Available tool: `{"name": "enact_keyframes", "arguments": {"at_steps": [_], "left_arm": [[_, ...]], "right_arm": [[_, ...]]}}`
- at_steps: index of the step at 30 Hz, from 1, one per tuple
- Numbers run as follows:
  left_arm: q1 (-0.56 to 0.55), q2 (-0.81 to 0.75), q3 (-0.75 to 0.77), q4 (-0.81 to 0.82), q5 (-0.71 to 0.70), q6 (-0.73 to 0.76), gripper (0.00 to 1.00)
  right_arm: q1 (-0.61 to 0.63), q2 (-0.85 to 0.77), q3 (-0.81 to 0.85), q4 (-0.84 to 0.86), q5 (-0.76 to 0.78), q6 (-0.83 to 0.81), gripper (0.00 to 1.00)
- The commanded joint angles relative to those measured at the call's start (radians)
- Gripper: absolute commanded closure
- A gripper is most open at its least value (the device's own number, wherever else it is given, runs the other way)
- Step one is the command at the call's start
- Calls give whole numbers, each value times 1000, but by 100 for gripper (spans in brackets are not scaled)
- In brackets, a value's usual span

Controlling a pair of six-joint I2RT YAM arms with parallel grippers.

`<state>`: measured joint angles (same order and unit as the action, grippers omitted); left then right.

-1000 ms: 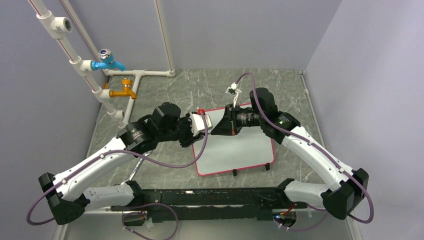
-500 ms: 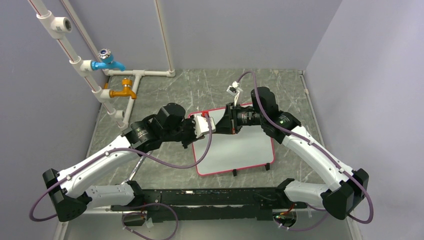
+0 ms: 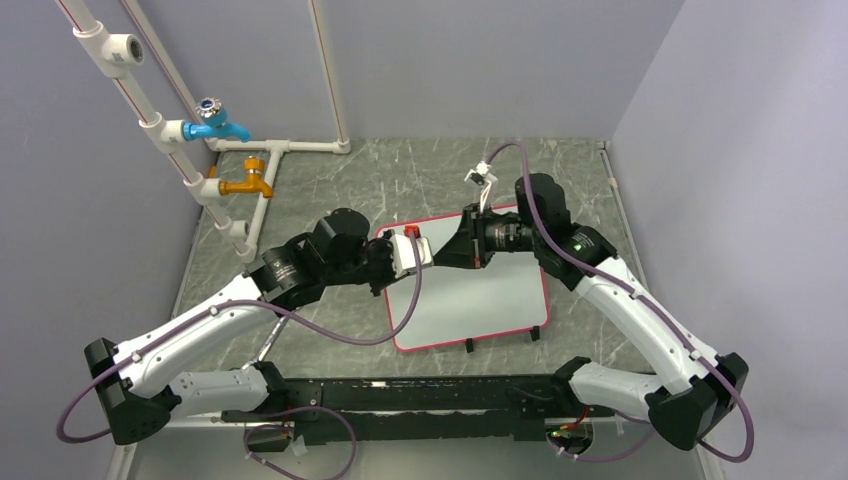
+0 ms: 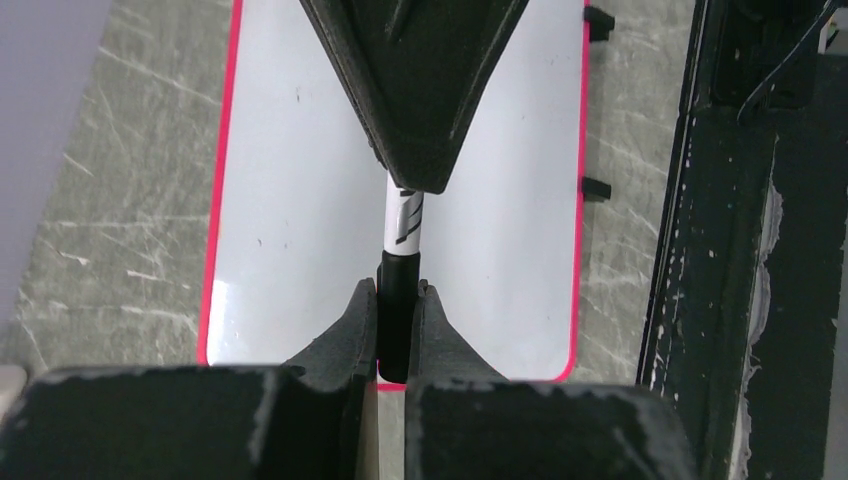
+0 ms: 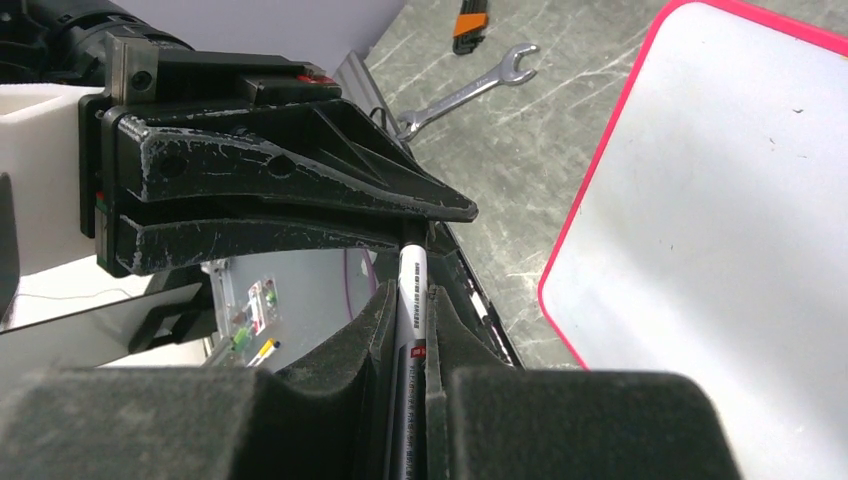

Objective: Write a sentence on the whiteboard
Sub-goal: Open the pen cap from the whiteboard marker, then place the pen cap at the center of the board.

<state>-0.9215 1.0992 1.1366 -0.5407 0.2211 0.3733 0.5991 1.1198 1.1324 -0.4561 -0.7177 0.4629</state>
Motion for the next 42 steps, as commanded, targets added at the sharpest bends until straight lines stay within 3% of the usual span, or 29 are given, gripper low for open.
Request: {"name": "enact_keyframes", "arguments": {"at_steps": [1,12,20,23,30,42], "left_arm": [[19,-42,-24,-38,-88,-13,100],[19,-59,-48,-25,-163,-34,100],[26,88,18,-80,-563,-251,100],[62,110,-4,-71,-631,-359,100],[280,62,-148,19,-535,-591,100],[465,207,-305,213,-414,-713,91]], "right_arm": [[-75,-90,41,-61,-29,-40,100],[-198,-183,16,-157,-48,-80,100],[-204,-239,2,-197,138,-83,100],[-204,-262,-15,-199,189,-84,100],[-203,-283,-12,-225,233,-99,100],[-204,-306,-60,-191,281,-79,100]]}}
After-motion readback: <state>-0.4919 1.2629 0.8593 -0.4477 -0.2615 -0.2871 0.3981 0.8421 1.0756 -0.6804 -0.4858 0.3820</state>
